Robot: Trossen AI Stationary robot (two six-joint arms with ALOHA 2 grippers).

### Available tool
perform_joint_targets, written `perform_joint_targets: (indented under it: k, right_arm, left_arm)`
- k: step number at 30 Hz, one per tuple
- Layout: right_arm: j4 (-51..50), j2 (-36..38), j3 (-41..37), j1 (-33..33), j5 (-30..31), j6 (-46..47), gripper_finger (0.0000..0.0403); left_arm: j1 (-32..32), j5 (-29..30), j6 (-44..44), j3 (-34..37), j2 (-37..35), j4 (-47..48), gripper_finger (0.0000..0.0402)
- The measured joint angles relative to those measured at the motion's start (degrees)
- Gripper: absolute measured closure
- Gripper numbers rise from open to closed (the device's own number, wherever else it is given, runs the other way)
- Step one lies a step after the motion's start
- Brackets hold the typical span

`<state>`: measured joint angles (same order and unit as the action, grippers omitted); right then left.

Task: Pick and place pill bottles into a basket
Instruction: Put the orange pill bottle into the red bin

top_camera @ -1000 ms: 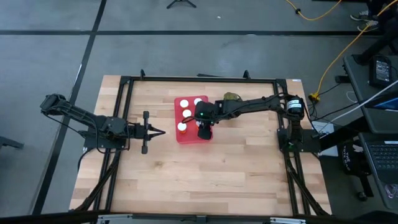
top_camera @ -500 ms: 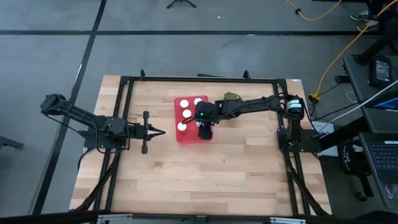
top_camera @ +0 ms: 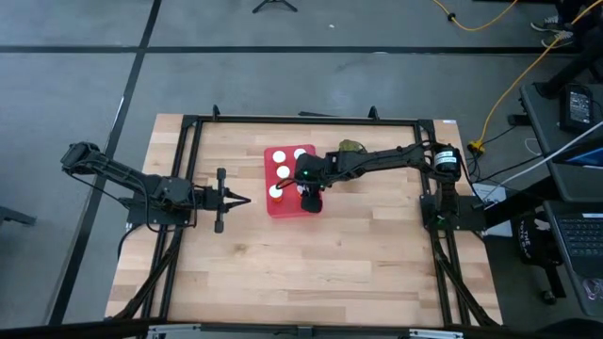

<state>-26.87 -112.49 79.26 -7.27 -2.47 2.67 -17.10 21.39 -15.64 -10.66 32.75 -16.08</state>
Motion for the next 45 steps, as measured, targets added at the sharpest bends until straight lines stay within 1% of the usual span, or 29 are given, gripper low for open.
perform_joint_targets:
  k: [7,26,34,36,38,45]
  right_arm:
    - [0.80,0.00,-0.02,0.00,-0.18,-1.72,0.0184]
    - [0.85,0.01,-0.02,0.00,-0.16,-1.77,0.0185]
    - [0.87,0.00,-0.02,0.00,-0.15,-1.87,0.0198]
    - [0.94,0.01,-0.02,0.00,-0.16,-1.68,0.0192]
    - [1.10,0.01,-0.02,0.00,-0.14,-1.61,0.0178]
    - [1.16,0.02,-0.02,0.00,-0.14,-1.51,0.0112]
  left_arm:
    - [0.00,0.00,0.00,0.00,0.00,0.00,0.0396]
    - [0.00,0.00,-0.11,0.00,0.00,0.00,0.0395]
    - [0.01,0.00,-0.11,0.00,0.00,0.00,0.0394]
    - [0.00,0.00,-0.11,0.00,0.00,0.01,0.0393]
    - [0.00,0.00,-0.11,0.00,0.00,0.01,0.0394]
    - [0.00,0.00,-0.11,0.00,0.00,0.00,0.0393]
